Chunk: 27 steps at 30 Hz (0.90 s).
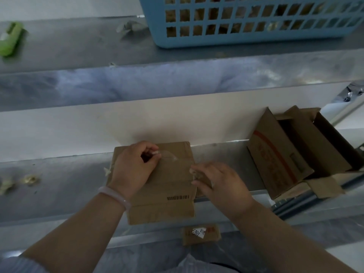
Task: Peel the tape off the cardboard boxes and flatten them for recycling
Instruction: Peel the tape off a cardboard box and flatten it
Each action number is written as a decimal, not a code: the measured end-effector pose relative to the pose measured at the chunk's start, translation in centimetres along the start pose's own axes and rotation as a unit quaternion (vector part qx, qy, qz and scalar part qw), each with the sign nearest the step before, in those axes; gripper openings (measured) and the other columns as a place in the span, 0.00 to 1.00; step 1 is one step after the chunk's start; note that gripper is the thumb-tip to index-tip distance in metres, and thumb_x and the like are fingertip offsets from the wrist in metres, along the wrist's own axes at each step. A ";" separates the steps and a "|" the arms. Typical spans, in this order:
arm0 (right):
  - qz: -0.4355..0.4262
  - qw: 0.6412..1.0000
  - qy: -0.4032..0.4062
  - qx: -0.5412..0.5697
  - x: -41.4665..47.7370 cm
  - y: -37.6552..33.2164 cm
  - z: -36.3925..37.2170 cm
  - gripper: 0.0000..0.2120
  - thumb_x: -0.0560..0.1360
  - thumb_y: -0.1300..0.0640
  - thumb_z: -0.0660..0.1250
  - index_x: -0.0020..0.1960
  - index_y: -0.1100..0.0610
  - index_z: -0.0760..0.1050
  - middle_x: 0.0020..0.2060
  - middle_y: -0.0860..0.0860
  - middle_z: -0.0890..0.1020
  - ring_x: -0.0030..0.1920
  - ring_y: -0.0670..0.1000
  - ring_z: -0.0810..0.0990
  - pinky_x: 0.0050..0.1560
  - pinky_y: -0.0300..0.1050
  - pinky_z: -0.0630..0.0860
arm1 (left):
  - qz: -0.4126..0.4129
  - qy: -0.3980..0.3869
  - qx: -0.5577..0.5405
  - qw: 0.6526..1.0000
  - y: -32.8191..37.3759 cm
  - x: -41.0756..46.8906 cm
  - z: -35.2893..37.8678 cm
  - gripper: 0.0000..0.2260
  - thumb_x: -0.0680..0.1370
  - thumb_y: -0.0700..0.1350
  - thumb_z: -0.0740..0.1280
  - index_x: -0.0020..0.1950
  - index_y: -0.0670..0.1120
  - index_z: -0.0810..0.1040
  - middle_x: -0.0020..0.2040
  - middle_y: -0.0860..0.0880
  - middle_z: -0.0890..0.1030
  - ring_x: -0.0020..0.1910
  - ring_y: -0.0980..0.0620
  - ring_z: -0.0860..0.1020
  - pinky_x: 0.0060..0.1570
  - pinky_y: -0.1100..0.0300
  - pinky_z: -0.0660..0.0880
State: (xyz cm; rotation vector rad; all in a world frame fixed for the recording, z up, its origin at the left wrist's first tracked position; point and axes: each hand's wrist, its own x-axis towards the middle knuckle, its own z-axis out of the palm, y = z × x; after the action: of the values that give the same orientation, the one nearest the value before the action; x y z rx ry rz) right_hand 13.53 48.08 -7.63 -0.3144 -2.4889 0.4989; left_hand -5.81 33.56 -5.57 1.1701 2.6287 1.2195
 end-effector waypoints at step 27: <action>0.357 0.916 -0.029 0.183 -5.0 0.7 1.3 0.06 0.75 0.54 0.70 0.41 0.45 0.76 0.36 0.41 0.80 0.42 0.38 0.78 0.37 0.29 0.71 | 0.038 0.020 0.050 0.998 1.0 -0.1 0.2 0.02 0.73 0.45 0.72 0.44 0.52 0.81 0.39 0.60 0.78 0.40 0.62 0.76 0.41 0.70 0.70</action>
State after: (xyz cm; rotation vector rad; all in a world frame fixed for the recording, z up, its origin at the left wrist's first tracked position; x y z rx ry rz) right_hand 16.85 46.75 -11.40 -1.0729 -2.2057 1.2575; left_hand -5.00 34.05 -5.06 1.2863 2.7268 1.1462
